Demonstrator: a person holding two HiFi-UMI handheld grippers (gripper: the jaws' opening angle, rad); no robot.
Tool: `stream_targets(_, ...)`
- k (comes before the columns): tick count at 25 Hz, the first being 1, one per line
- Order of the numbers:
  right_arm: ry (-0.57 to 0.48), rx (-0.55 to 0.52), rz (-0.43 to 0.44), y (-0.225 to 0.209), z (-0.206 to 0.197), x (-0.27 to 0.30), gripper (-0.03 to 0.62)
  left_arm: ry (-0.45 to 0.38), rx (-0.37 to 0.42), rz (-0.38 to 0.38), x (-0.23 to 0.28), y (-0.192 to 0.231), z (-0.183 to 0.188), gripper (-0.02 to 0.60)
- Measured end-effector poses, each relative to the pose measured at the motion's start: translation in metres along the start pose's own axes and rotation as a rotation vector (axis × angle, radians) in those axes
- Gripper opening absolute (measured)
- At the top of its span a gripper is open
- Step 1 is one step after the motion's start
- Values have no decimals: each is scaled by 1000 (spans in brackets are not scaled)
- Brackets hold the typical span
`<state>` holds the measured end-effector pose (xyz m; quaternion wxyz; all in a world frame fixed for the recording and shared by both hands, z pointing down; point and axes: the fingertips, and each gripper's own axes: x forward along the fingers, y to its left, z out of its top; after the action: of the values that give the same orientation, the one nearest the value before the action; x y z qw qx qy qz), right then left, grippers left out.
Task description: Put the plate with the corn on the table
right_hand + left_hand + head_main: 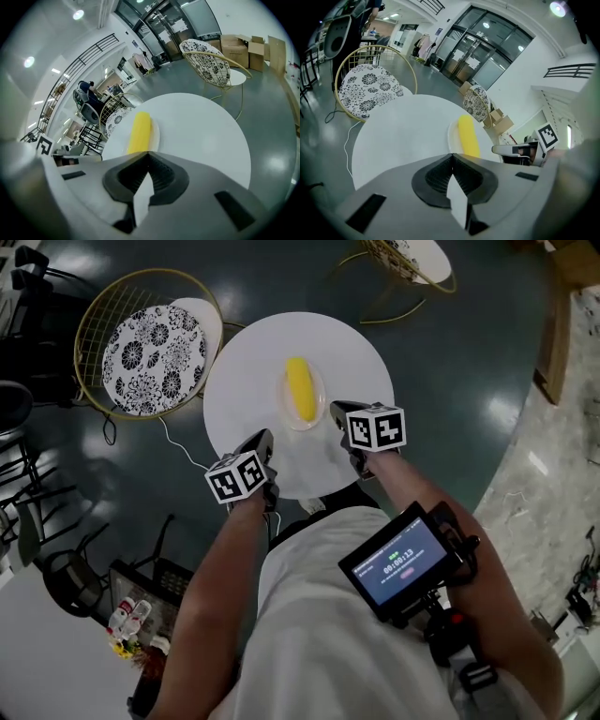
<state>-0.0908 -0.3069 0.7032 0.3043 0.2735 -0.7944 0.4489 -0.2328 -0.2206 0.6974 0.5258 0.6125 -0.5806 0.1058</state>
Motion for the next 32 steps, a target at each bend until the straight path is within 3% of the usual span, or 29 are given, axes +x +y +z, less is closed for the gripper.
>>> stream_targets(11,-76,-24,15,48,-29,-61,8,-56,1,-8,-77,3,-46,8)
stream_targets(17,-108,-15,42,56,-29,-68,8,-82,44,-39,-90,-1,-48,8)
stream_targets(32,-235,-99,155,123,-37,-128,8,-241,129,-147,-162,-46,-44,8)
